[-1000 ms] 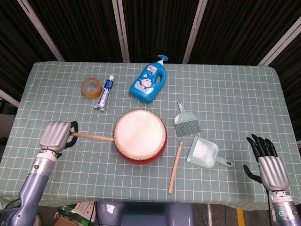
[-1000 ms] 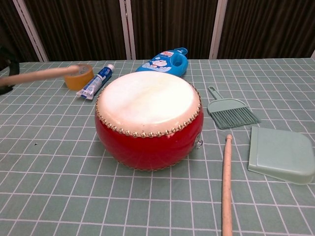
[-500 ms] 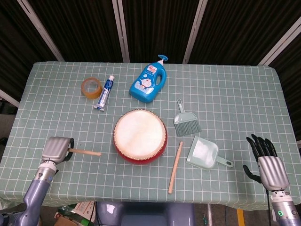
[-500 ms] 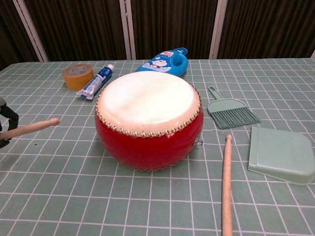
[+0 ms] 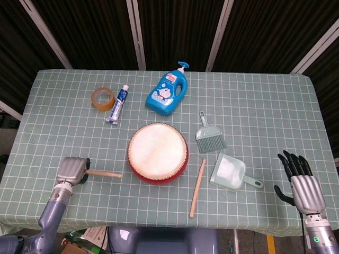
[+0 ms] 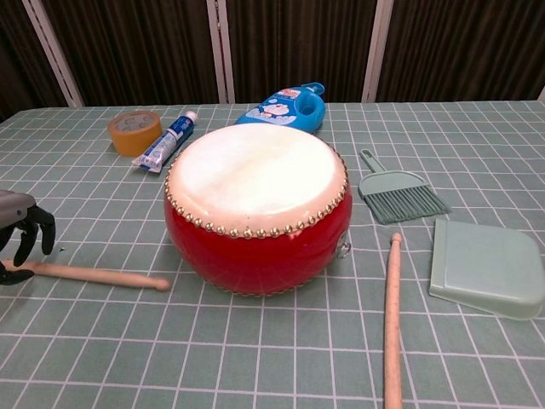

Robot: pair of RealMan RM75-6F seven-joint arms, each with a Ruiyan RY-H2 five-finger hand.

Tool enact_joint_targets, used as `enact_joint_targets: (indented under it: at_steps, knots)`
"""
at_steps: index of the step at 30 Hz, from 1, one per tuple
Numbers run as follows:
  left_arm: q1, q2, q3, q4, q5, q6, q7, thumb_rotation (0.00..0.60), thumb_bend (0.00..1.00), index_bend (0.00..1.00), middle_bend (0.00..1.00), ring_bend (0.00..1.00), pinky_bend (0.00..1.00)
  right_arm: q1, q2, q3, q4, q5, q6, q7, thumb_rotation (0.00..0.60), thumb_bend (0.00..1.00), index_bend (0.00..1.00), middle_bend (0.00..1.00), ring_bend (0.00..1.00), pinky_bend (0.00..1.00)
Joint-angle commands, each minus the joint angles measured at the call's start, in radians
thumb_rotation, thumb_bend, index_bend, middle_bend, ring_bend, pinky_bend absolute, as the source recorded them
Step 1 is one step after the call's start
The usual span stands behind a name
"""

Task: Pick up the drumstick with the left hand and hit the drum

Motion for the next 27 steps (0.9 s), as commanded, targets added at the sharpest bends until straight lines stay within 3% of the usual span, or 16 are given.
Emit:
enact_joint_targets:
  at_steps: [1, 5, 12, 16, 20, 23, 27]
  knots:
    - [0.003, 0.016, 0.000, -0.016, 0.002, 0.009, 0.001, 0.600, 0.20, 0.26, 0.35, 0.46, 0.58, 0.000, 0.000, 0.000, -0.001, 0.000, 0.000, -0.001, 0.600, 0.35, 0.00, 0.00, 0.00, 0.00]
    - [0.016, 0.052, -0.002, -0.051, 0.023, 0.016, -0.030, 0.600, 0.18, 0.19, 0.27, 0.36, 0.49, 0.000, 0.000, 0.000, -0.001, 0.001, -0.001, -0.003, 0.600, 0.35, 0.00, 0.00, 0.00, 0.00]
    - [0.064, 0.131, -0.004, -0.126, 0.133, 0.064, -0.149, 0.600, 0.18, 0.15, 0.16, 0.24, 0.38, -0.001, 0.000, -0.001, -0.002, 0.001, -0.001, -0.004, 0.600, 0.35, 0.00, 0.00, 0.00, 0.00]
    - [0.143, 0.209, 0.027, -0.159, 0.311, 0.140, -0.312, 0.600, 0.17, 0.08, 0.07, 0.14, 0.32, 0.000, 0.003, 0.000, -0.001, 0.003, -0.002, -0.003, 0.600, 0.35, 0.00, 0.00, 0.00, 0.00]
    - [0.222, 0.271, 0.080, -0.133, 0.462, 0.219, -0.439, 0.600, 0.07, 0.00, 0.00, 0.03, 0.15, -0.001, 0.001, -0.001, 0.002, -0.003, 0.001, -0.009, 0.600, 0.35, 0.00, 0.00, 0.00, 0.00]
    - [0.275, 0.295, 0.115, -0.090, 0.538, 0.275, -0.510, 0.600, 0.00, 0.00, 0.00, 0.00, 0.03, -0.001, 0.000, -0.001, 0.003, -0.004, 0.004, -0.014, 0.600, 0.35, 0.00, 0.00, 0.00, 0.00]
    - [0.335, 0.312, 0.138, -0.037, 0.605, 0.334, -0.612, 0.600, 0.00, 0.00, 0.00, 0.00, 0.00, -0.001, -0.003, 0.001, 0.005, -0.006, 0.008, -0.024, 0.600, 0.35, 0.00, 0.00, 0.00, 0.00]
